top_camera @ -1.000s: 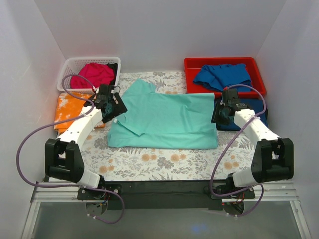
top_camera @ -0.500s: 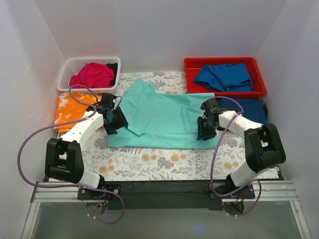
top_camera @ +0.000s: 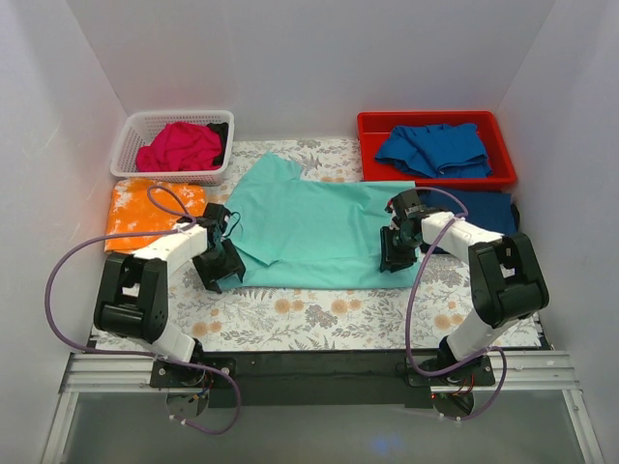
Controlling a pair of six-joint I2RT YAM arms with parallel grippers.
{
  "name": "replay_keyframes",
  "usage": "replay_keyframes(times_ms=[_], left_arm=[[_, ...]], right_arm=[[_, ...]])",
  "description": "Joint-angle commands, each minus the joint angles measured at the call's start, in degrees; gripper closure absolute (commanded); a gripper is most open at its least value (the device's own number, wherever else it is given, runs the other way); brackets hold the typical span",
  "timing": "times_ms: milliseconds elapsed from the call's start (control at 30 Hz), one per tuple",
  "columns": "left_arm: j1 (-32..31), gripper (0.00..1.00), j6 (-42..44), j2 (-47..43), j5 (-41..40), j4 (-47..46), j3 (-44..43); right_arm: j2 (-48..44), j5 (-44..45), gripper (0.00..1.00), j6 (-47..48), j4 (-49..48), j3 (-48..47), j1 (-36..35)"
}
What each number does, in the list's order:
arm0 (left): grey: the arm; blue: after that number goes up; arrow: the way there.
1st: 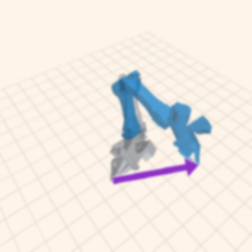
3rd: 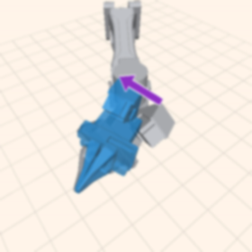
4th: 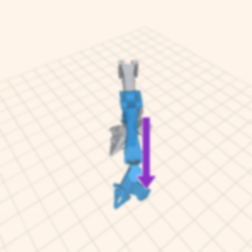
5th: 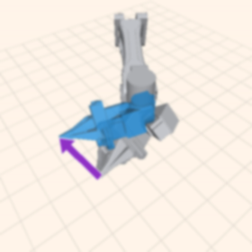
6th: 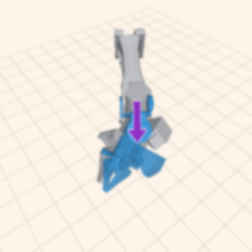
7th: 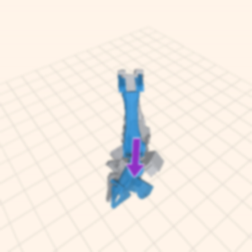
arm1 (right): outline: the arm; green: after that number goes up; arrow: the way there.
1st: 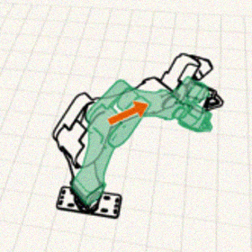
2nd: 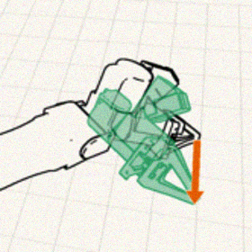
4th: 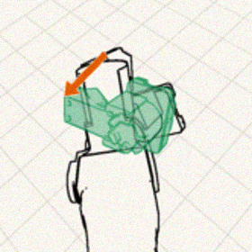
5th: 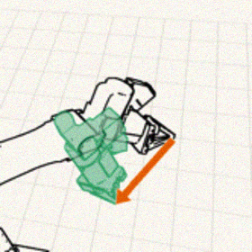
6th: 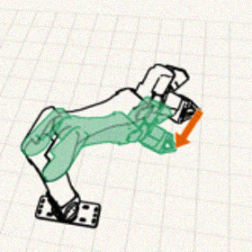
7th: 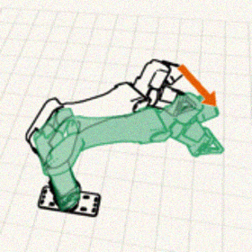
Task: Fold and stack the t-shirts
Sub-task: Fold the flattened tshirt in 1/3 of the way
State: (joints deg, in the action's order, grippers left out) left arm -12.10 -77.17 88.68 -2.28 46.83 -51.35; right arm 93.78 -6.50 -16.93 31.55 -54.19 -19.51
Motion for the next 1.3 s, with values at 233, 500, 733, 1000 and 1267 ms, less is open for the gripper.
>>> replay_keyframes(times_ms=[233,500,733,1000,1267], left_arm=[[0.5,0.41,-6.2,-7.3,1.7,11.4,3.4],[0.4,0.41,-7.3,-11.7,1.0,11.8,1.9],[0.4,0.41,-4.3,-10.7,-3.5,5.6,-7.5],[0.3,0.41,-4.7,2.6,-7.3,0.4,-2.8],[0.8,0.4,-9.1,1.6,-4.9,9.7,-0.4]], right_arm=[[-5.4,2.3,0.6,0.8,8.6,5.2,-0.2],[-6.7,2.5,0.61,1.3,8.9,7.4,-0.2],[-6.7,2.4,0.61,1.7,7.5,8.0,-0.1],[-6.6,1.7,0.61,0.5,5.6,7.3,-0.1],[-7.8,1.4,0.61,0.0,6.0,8.7,-0.2]])
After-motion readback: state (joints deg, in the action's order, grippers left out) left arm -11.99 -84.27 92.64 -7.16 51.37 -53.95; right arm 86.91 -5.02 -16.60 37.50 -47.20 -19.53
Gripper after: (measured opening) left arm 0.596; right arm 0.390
